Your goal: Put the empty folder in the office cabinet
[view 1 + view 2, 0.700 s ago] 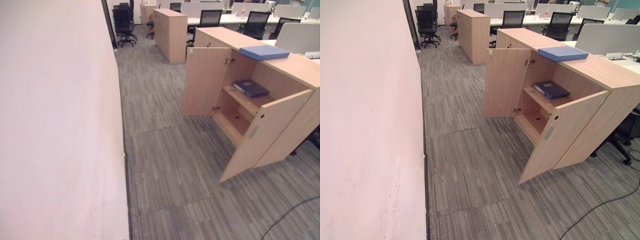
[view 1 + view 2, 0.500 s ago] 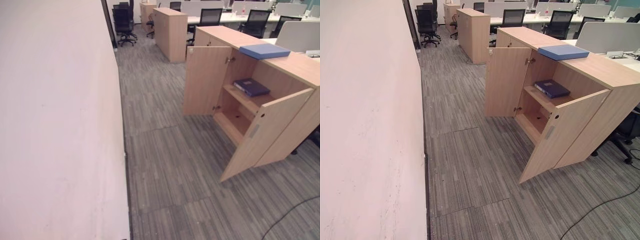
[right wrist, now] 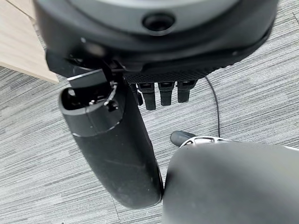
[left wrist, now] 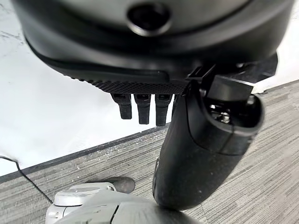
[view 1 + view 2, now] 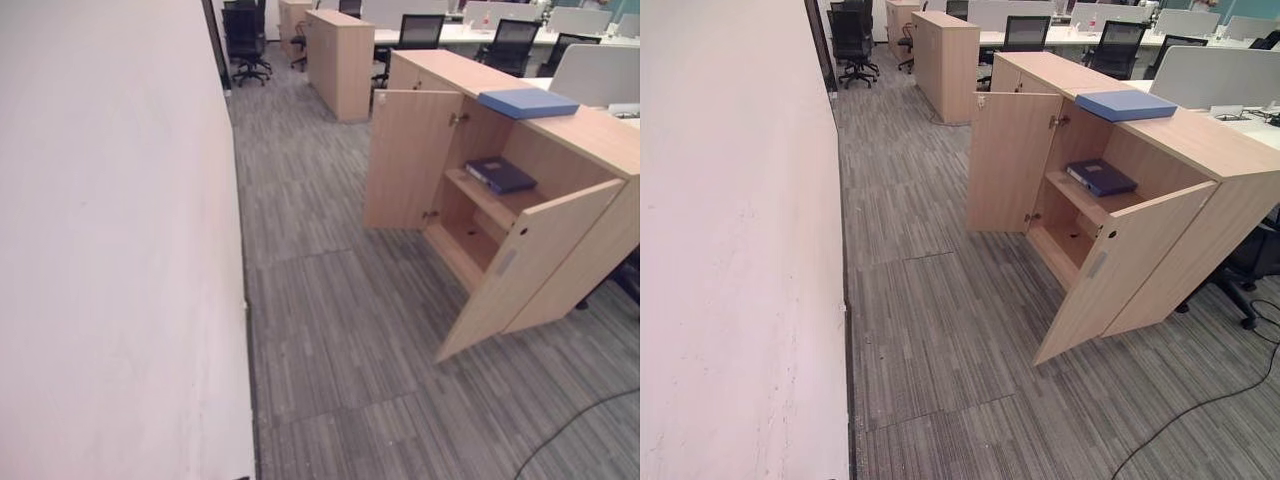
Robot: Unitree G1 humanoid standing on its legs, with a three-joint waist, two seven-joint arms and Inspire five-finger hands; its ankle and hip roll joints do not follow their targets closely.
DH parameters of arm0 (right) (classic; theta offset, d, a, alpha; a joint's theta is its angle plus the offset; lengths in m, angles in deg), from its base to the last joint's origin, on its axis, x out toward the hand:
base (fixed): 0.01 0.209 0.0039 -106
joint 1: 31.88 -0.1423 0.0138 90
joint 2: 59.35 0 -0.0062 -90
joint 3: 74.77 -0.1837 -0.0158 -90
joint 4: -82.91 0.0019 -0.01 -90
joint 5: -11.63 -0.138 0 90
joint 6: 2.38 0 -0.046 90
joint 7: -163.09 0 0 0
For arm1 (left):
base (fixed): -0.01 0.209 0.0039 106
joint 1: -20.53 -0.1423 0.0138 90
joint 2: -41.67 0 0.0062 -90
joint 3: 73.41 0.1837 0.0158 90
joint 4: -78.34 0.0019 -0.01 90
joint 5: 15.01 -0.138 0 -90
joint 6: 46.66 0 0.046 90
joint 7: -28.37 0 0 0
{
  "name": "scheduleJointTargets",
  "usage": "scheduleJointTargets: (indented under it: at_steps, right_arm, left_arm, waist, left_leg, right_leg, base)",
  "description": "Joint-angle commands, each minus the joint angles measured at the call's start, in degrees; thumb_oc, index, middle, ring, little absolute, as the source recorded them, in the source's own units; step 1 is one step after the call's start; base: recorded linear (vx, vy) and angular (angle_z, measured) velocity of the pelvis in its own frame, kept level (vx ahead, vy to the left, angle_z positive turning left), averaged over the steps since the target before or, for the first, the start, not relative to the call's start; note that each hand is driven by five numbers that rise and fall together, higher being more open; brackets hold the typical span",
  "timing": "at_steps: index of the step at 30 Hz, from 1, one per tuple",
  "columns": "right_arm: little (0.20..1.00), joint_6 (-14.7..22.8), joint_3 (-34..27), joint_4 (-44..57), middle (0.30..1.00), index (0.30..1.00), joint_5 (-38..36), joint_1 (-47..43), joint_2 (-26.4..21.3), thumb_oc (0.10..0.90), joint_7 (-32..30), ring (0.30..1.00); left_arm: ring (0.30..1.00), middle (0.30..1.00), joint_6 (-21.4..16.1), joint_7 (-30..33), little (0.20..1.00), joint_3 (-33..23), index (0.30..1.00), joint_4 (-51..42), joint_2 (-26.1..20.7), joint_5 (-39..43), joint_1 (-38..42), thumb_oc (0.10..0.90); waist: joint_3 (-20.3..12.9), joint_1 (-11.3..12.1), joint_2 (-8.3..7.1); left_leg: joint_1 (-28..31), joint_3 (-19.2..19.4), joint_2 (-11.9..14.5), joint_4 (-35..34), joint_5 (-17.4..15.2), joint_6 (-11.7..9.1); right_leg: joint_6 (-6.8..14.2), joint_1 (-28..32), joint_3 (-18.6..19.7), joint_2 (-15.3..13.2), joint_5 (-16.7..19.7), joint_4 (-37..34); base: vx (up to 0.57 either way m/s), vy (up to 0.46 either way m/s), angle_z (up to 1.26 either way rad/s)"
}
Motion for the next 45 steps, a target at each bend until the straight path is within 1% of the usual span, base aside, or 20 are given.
scheduleJointTargets:
  at_steps: [1, 16, 22, 23, 29, 30, 31, 32, 33, 34, 35, 36, 37, 38, 39, 41, 42, 43, 44, 45]
  right_arm:
    - [0.9, 0.7, 0.3, -2.6, 0.9, 0.9, -0.9, -2.9, 0.3, 0.8, 1.5, 0.9]
    - [0.9, 0.6, -0.2, -1.4, 0.9, 0.9, -0.7, -2.2, -1.4, 0.8, 2.8, 0.9]
    - [0.9, 0.5, 1.1, -1.2, 0.9, 0.9, 2.0, -2.2, -1.8, 0.8, 2.7, 0.9]
    - [0.9, 0.3, 2.6, -1.0, 0.9, 0.9, 5.0, -2.2, -2.1, 0.8, 2.7, 0.9]
    - [0.9, -0.2, 4.7, -1.0, 0.9, 0.9, 8.4, -3.1, -2.7, 0.8, 2.8, 0.9]
    - [0.9, -0.2, 4.9, -0.9, 0.9, 0.9, 8.5, -3.3, -2.8, 0.8, 2.9, 0.9]
    - [0.9, -0.3, 5.0, -0.7, 0.9, 0.9, 8.5, -3.7, -3.1, 0.8, 2.9, 0.9]
    - [0.9, -0.3, 5.0, -0.7, 0.9, 0.9, 8.5, -3.8, -3.1, 0.8, 2.9, 0.9]
    - [0.9, -0.3, 4.8, -0.6, 0.9, 0.9, 8.3, -4.0, -3.5, 0.8, 2.9, 0.9]
    - [0.9, -0.3, 4.8, -0.6, 0.9, 0.9, 8.3, -4.0, -3.5, 0.8, 2.9, 0.9]
    - [0.9, -0.3, 4.5, -0.8, 0.9, 0.9, 8.2, -4.0, -3.8, 0.8, 2.9, 0.9]
    - [0.9, -0.4, 4.3, -0.9, 0.9, 0.9, 8.3, -4.2, -4.2, 0.8, 2.8, 0.9]
    - [0.9, -0.5, 4.4, -0.9, 0.9, 0.9, 8.3, -4.4, -4.5, 0.8, 2.7, 0.9]
    - [0.9, -0.5, 4.4, -0.9, 0.9, 0.9, 8.3, -4.4, -4.4, 0.8, 2.7, 0.9]
    - [0.9, -0.4, 4.1, -0.5, 0.9, 0.9, 8.0, -4.8, -5.2, 0.8, 2.3, 0.9]
    - [0.9, -0.5, 4.0, -0.6, 0.9, 0.9, 7.9, -4.8, -5.3, 0.8, 2.2, 0.9]
    - [0.9, -0.6, 3.8, -1.3, 0.9, 0.9, 8.0, -4.4, -5.1, 0.8, 2.1, 0.9]
    - [0.9, -0.6, 3.8, -1.3, 0.9, 0.9, 8.0, -4.5, -5.1, 0.8, 2.1, 0.9]
    - [0.9, -0.5, 3.5, -1.6, 0.9, 0.9, 7.7, -4.4, -5.2, 0.8, 2.3, 0.9]
    - [0.9, -0.5, 3.5, -1.6, 0.9, 0.9, 7.6, -4.4, -5.2, 0.8, 2.3, 0.9]
  left_arm:
    - [0.9, 0.9, 0.9, -3.9, 0.9, 0.2, 0.9, 6.4, -0.6, 2.1, -0.3, 0.8]
    - [0.9, 0.9, 1.6, -7.7, 0.9, -1.4, 0.9, 7.9, -1.1, 4.8, -0.7, 0.8]
    - [0.9, 0.9, 1.7, -7.4, 0.9, -0.9, 0.9, 7.7, -1.5, 3.8, -0.3, 0.8]
    - [0.9, 0.9, 1.9, -7.3, 0.9, -0.9, 0.9, 7.6, -1.8, 3.5, -0.1, 0.8]
    - [0.9, 0.9, 2.2, -7.0, 0.9, -1.1, 0.9, 7.6, -2.3, 3.3, 0.5, 0.8]
    - [0.9, 0.9, 2.2, -7.0, 0.9, -1.2, 0.9, 7.5, -2.4, 3.5, 0.6, 0.8]
    - [0.9, 0.9, 2.2, -7.0, 0.9, -1.4, 0.9, 7.4, -2.5, 4.3, 1.1, 0.8]
    - [0.9, 0.9, 2.2, -7.0, 0.9, -1.4, 0.9, 7.4, -2.5, 4.3, 1.1, 0.8]
    - [0.9, 0.9, 2.1, -7.3, 0.9, -1.4, 0.9, 7.1, -2.5, 5.2, 1.6, 0.8]
    - [0.9, 0.9, 2.1, -7.3, 0.9, -1.4, 0.9, 7.1, -2.5, 5.2, 1.6, 0.8]
    - [0.9, 0.9, 2.0, -7.3, 0.9, -1.4, 0.9, 6.9, -2.3, 5.5, 1.7, 0.8]
    - [0.9, 0.9, 1.9, -7.2, 0.9, -1.2, 0.9, 6.4, -2.2, 5.5, 1.9, 0.8]
    - [0.9, 0.9, 1.9, -7.2, 0.9, -1.0, 0.9, 5.8, -2.2, 5.5, 2.0, 0.8]
    - [0.9, 0.9, 1.9, -7.2, 0.9, -1.0, 0.9, 5.8, -2.2, 5.5, 2.0, 0.8]
    - [0.9, 0.9, 1.9, -7.0, 0.9, -1.3, 0.9, 5.2, -2.0, 6.8, 2.4, 0.8]
    - [0.9, 0.9, 2.0, -7.1, 0.9, -1.9, 0.9, 5.1, -1.8, 8.2, 2.2, 0.8]
    - [0.9, 0.9, 2.0, -6.9, 0.9, -3.8, 0.9, 5.7, -1.9, 10.5, 1.4, 0.8]
    - [0.9, 0.9, 2.0, -6.9, 0.9, -3.8, 0.9, 5.7, -1.9, 10.5, 1.4, 0.8]
    - [0.9, 0.9, 1.8, -6.3, 0.9, -5.0, 0.9, 6.3, -2.5, 12.0, 1.1, 0.8]
    - [0.9, 0.9, 1.7, -6.3, 0.9, -5.0, 0.9, 6.3, -2.5, 12.0, 1.1, 0.8]
  waist:
    - [-0.5, 1.3, -0.85]
    - [-0.8, 1.0, -0.64]
    - [-0.7, 1.0, -0.66]
    - [-0.6, 1.3, -0.73]
    - [0.2, 2.1, -0.87]
    - [0.5, 2.3, -0.93]
    - [1.7, 2.5, -1.33]
    - [1.6, 2.4, -1.34]
    - [2.9, 2.5, -1.62]
    - [2.7, 2.4, -1.6]
    - [3.4, 2.4, -1.7]
    - [5.0, 2.7, -1.52]
    - [6.1, 3.2, -1.06]
    - [5.8, 3.0, -1.23]
    - [7.7, 3.5, -0.66]
    - [7.8, 3.6, -0.54]
    - [7.7, 4.8, -0.8]
    - [7.6, 4.7, -0.97]
    - [7.4, 5.1, -1.47]
    - [7.6, 5.2, -1.57]
  left_leg:
    - [1.8, -4.5, 0.5, -1.5, -4.2, -2.4]
    - [2.2, -4.3, 0.6, -1.5, -4.6, -2.6]
    - [2.4, -4.4, 0.7, -1.5, -4.7, -2.6]
    - [2.3, -4.7, 0.7, -1.5, -4.7, -2.5]
    - [1.9, -5.1, 0.7, -1.5, -4.3, -2.4]
    - [1.5, -5.0, 0.6, -0.7, -4.4, -2.4]
    - [-1.7, -4.6, -0.4, 4.6, -5.9, -2.5]
    - [-1.9, -4.6, -0.4, 4.9, -6.0, -2.5]
    - [-5.6, -3.8, -1.6, 11.3, -7.4, -3.1]
    - [-6.0, -3.9, -1.6, 11.8, -7.6, -3.1]
    - [-8.1, -3.2, -2.2, 16.4, -8.8, -3.8]
    - [-12.2, -2.4, -2.3, 26.6, -6.6, -5.2]
    - [-15.0, -2.9, -2.3, 33.4, -3.8, -6.3]
    - [-15.3, -3.1, -2.5, 33.2, -3.5, -6.3]
    - [-21.0, -3.8, -2.8, 40.8, 3.3, -8.9]
    - [-23.1, -3.6, -2.2, 40.5, 4.2, -9.1]
    - [-23.9, -2.6, -0.1, 33.3, 1.8, -7.5]
    - [-23.9, -2.6, -0.3, 32.9, 2.1, -7.5]
    - [-24.8, -2.4, 3.6, 23.7, 2.5, -7.2]
    - [-24.5, -2.2, 3.6, 23.4, 2.6, -7.3]
  right_leg:
    - [5.4, -0.8, -1.7, -3.3, 0.3, 0.4]
    - [5.4, -0.5, -1.7, -3.2, 0.1, 0.4]
    - [5.3, -0.2, -1.6, -3.2, 0.0, 0.4]
    - [5.3, -0.2, -1.7, -3.1, -0.1, 0.4]
    - [5.1, -0.4, -2.1, -3.2, -0.3, 0.4]
    - [5.0, -0.3, -2.1, -3.2, -0.3, 0.4]
    - [4.7, -0.4, -2.2, -3.8, -0.2, 0.4]
    - [4.7, -0.5, -2.3, -3.8, -0.2, 0.4]
    - [4.1, -0.8, -2.6, -4.3, -0.7, 1.0]
    - [4.1, -1.0, -2.7, -4.3, -0.7, 1.0]
    - [3.6, -1.0, -3.0, -4.7, -1.3, 1.6]
    - [2.5, -0.5, -3.0, -4.8, -2.4, 2.3]
    - [1.8, 0.6, -2.8, -4.1, -2.8, 2.0]
    - [1.8, 0.3, -3.0, -4.3, -2.7, 2.0]
    - [1.2, 1.8, -3.1, -3.8, -3.3, 1.3]
    - [1.1, 2.2, -3.4, -3.7, -3.5, 1.1]
    - [1.7, 3.6, -3.0, -4.0, -4.0, 0.6]
    - [1.7, 3.4, -3.1, -4.1, -4.0, 0.6]
    - [2.7, 4.6, -3.1, -4.5, -4.9, 0.4]
    - [2.7, 4.7, -3.1, -4.6, -5.0, 0.4]
  base:
    - [0.0, 0.0, 0.0]
    - [0.0, 0.0, 0.0]
    - [0.0, -0.005, 0.0]
    - [0.0, 0.0, 0.0]
    - [0.01, -0.03, 0.01]
    - [-0.03, -0.081, 0.02]
    - [-0.04, -0.049, 0.02]
    - [-0.09, -0.066, 0.08]
    - [-0.05, -0.028, 0.09]
    - [-0.07, -0.045, 0.17]
    - [-0.03, -0.04, 0.13]
    - [-0.02, -0.062, 0.12]
    - [-0.01, -0.045, 0.11]
    - [-0.02, -0.038, 0.11]
    - [0.0, 0.0, 0.0]
    - [0.11, 0.004, -0.06]
    - [0.2, 0.022, 0.08]
    - [0.34, 0.068, -0.06]
    - [0.18, 0.045, -0.11]
    - [0.26, 0.086, -0.15]
